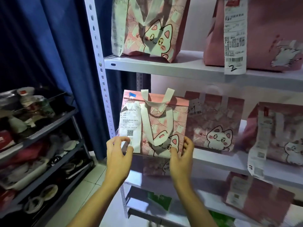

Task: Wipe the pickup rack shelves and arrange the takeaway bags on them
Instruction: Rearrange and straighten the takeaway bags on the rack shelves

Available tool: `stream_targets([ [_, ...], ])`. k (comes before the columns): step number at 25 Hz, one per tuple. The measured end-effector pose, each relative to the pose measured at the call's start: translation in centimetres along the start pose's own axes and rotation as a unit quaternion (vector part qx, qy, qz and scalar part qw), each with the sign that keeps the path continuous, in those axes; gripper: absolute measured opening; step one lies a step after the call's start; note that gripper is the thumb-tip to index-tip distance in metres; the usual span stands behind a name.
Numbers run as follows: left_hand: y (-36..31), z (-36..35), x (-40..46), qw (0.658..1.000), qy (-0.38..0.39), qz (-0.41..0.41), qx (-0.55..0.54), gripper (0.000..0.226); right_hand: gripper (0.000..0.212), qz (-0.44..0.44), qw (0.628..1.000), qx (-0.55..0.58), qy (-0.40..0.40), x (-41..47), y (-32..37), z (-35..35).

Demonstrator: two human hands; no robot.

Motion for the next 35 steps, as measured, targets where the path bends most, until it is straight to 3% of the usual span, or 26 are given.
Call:
stream_targets([
  [6, 5.5, -2.3, 5.1, 1.0, 0.004, 0.014, 0.002, 0.025, 0.048, -0.015, 0.999, 0.013, 0.03, 5.3, -1.5, -5.6],
  [9, 8.3, -4.2, 7.0, 0.999, 0.042, 0.017, 0.004, 0.024, 0.054, -0.027, 0.999, -0.014, 0.039, 7.6, -3.0, -7.4],
  [13, 10.4, -6.2, 8.1, 0.994, 0.111, 0.016, 0.005, 0.024, 0.058, -0.065, 0.995, -0.038, 0.068, 9.1, -5.0, -7.9],
  [19, 11.2, -5.6, 7.5, 0.993, 0.116, 0.04, 0.0, 0.03, 0.059, -0.066, 0.995, -0.061, 0.049, 8.1, -5.6, -7.0],
  [26, 7.2, -3.5, 3.2, 0.991, 0.126, 0.028, 0.02, 0.037, 0.058, -0.032, 0.998, -0.05, 0.023, 5.1, -3.3, -3.6],
  [35, -2.3, -4.5, -3.5, 0.985, 0.169, -0.018, -0.005, 0.027, 0.042, 0.086, 0.973, -0.214, 0.0, -2.0, 0.9, 6.0],
])
Point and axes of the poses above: each hand's wrist, its own x-axis towards the middle knuckle, its own z-axis out of the back of the hand, y = z × x, the point moved 6 cm from there along x, towards the middle knuckle, and after that the axes turned 12 degrees about -z, right-handed, at the moved point
